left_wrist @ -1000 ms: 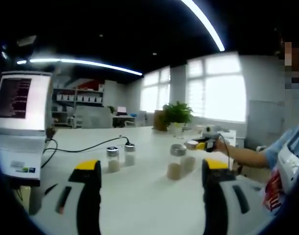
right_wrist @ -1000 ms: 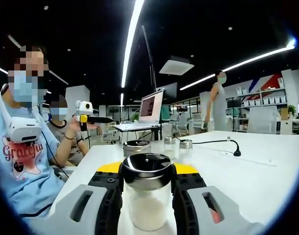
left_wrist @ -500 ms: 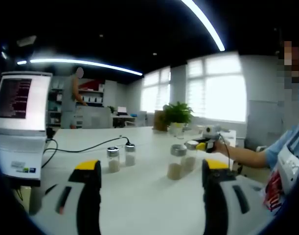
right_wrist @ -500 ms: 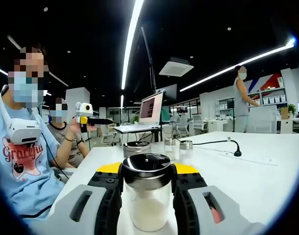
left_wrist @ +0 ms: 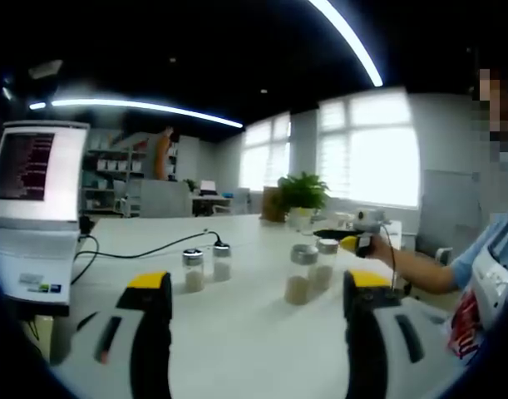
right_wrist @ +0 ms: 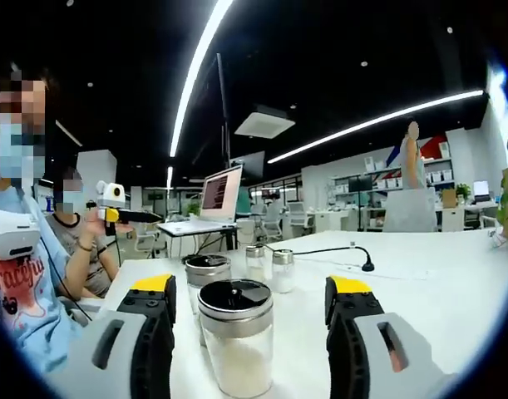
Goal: Rotate the seasoning bottle until the label or dispensing opening points toward the visible target arrow and the bottle remains upright within the marked orientation range
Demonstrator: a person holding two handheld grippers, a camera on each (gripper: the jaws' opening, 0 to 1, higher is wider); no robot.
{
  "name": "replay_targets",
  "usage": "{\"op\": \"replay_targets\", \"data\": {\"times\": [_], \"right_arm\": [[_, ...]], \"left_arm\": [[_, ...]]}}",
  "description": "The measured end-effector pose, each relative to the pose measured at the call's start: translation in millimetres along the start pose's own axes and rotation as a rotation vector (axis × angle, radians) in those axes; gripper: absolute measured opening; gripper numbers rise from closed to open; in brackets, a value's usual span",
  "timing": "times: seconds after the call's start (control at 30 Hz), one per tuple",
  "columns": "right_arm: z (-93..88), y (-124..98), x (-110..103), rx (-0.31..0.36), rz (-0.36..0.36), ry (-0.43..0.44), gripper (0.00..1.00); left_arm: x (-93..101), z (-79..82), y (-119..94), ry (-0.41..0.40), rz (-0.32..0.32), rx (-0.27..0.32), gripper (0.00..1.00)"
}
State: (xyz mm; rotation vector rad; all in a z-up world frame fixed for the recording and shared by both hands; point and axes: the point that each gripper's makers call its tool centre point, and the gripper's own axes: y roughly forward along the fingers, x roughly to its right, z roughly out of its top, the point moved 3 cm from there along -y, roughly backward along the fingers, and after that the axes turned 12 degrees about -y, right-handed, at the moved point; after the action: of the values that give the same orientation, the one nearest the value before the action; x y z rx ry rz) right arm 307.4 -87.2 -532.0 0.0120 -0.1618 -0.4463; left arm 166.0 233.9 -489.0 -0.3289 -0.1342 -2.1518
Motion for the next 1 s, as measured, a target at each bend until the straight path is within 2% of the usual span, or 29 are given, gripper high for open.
{"op": "replay_targets", "data": {"times": [0.03, 0.1, 0.27, 0.3, 0.33, 0.37, 0.4, 0.47, 0.53, 0.6, 0.7, 1.0], "right_arm": [[-0.1, 1.1, 0.4, 0.001, -0.044, -0.005, 0.72], [-4.5, 1.0, 2.0, -0.040, -0.134, -0.039, 0.72], [0.4, -3.9, 1.7, -0.048, -0.327, -0.075, 0.71], [4.4, -5.1, 2.0, -0.023, -0.386, -0.065, 0.71], [6.1, -8.1, 4.4, -0.023, -0.474, -0.083, 0.71], [9.4, -10.7, 3.0, -0.029, -0.567, -0.137, 0.70], [12.5, -10.0, 0.2, -0.016, -0.589, -0.151, 0.69], [18.1, -9.4, -7.9, 0.016, -0.637, -0.120, 0.67], [21.9, -8.0, -14.8, 0.023, -0.674, -0.122, 0.67], [20.2, -8.1, -17.9, -0.014, -0.718, -0.136, 0.67], [17.4, -10.0, -19.2, -0.034, -0.786, -0.132, 0.63], [7.2, 0.6, -23.5, -0.094, -0.842, -0.137, 0.59]], "left_arm": [[0.5, 0.6, 0.2, -0.001, -0.002, 0.005, 0.90], [1.8, 3.7, 0.2, -0.014, -0.011, 0.026, 0.90], [0.3, 3.4, -0.7, -0.013, -0.010, 0.019, 0.90], [0.0, 3.4, -0.6, -0.013, -0.008, 0.020, 0.90], [-0.5, 3.1, 0.1, -0.014, -0.007, 0.018, 0.90], [-1.2, 2.9, 0.9, -0.014, -0.006, 0.016, 0.90], [-1.5, 2.3, 1.6, -0.013, -0.007, 0.012, 0.90], [-2.5, 0.8, 1.1, -0.013, -0.018, 0.002, 0.90], [-6.1, 2.1, -0.1, -0.028, -0.003, 0.014, 0.90], [-7.0, 1.8, -1.0, -0.022, 0.005, 0.011, 0.90], [-5.5, 3.8, -3.1, -0.019, 0.000, 0.019, 0.90], [-6.0, 3.8, -2.3, -0.018, 0.003, 0.018, 0.90]]}}
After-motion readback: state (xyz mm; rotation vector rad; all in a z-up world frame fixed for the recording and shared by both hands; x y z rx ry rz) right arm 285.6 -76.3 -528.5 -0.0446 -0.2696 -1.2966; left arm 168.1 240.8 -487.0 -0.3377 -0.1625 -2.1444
